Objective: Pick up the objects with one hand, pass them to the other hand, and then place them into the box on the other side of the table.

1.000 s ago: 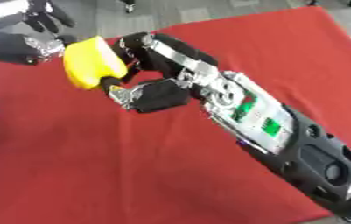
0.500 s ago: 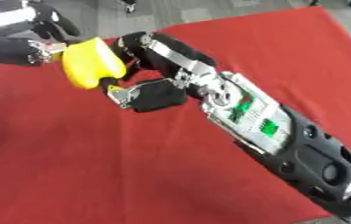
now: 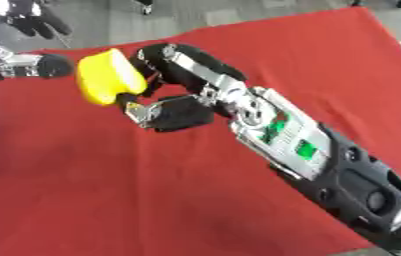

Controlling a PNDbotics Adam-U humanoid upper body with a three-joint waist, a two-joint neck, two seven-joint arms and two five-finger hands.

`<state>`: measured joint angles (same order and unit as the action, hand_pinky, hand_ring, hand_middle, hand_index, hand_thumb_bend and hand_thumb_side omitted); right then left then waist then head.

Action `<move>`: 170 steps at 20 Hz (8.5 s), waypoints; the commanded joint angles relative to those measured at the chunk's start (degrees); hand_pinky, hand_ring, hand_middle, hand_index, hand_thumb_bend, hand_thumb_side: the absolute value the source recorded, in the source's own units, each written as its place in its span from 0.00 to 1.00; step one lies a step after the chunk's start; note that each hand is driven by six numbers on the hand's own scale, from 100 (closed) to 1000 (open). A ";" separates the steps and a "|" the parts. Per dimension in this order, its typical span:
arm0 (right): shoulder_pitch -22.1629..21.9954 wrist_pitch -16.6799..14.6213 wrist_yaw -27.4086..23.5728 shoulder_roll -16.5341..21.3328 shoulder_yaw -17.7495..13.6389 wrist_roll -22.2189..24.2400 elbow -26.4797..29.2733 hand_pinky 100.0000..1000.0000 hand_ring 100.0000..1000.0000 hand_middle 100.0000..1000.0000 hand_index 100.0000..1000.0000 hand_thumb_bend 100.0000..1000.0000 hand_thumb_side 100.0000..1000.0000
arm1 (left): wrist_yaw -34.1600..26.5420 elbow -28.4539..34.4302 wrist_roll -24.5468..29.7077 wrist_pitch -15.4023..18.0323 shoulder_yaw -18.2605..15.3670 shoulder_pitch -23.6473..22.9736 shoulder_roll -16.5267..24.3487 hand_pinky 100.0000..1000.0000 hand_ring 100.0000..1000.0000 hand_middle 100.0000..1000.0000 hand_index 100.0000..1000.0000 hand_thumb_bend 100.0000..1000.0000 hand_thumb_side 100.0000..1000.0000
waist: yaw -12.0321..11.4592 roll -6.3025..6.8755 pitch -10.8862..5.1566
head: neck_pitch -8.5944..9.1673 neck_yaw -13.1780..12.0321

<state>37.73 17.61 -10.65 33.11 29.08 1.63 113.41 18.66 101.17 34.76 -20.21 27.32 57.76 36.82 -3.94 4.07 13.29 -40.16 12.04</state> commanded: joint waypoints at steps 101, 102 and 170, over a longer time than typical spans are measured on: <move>3.33 4.80 3.07 0.29 -1.29 6.69 1.19 0.60 0.65 0.40 0.52 0.00 0.05 | -18.53 -9.52 17.21 8.10 2.10 3.12 -7.60 0.85 0.77 0.71 0.78 0.43 0.94 | 0.08 0.22 -0.25 | 0.98 1.33; 3.38 4.82 3.08 0.26 -1.29 6.73 1.19 0.60 0.65 0.40 0.52 0.00 0.05 | -18.58 -9.74 17.21 7.74 2.15 3.18 -7.78 0.85 0.77 0.71 0.78 0.43 0.94 | 0.09 0.23 -0.26 | 0.99 1.34; 2.10 1.85 16.16 1.65 -1.81 8.29 1.19 0.70 0.86 0.77 0.95 0.37 0.65 | -21.17 -2.05 3.88 -2.07 -3.61 -0.87 -5.22 0.73 0.56 0.50 0.61 0.00 0.20 | 0.52 -0.12 0.10 | 1.85 0.35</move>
<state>39.26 19.35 5.00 33.57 28.01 10.40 113.42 -2.03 98.07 38.52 -22.42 24.99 56.22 29.87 -3.48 4.07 13.45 -39.10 12.66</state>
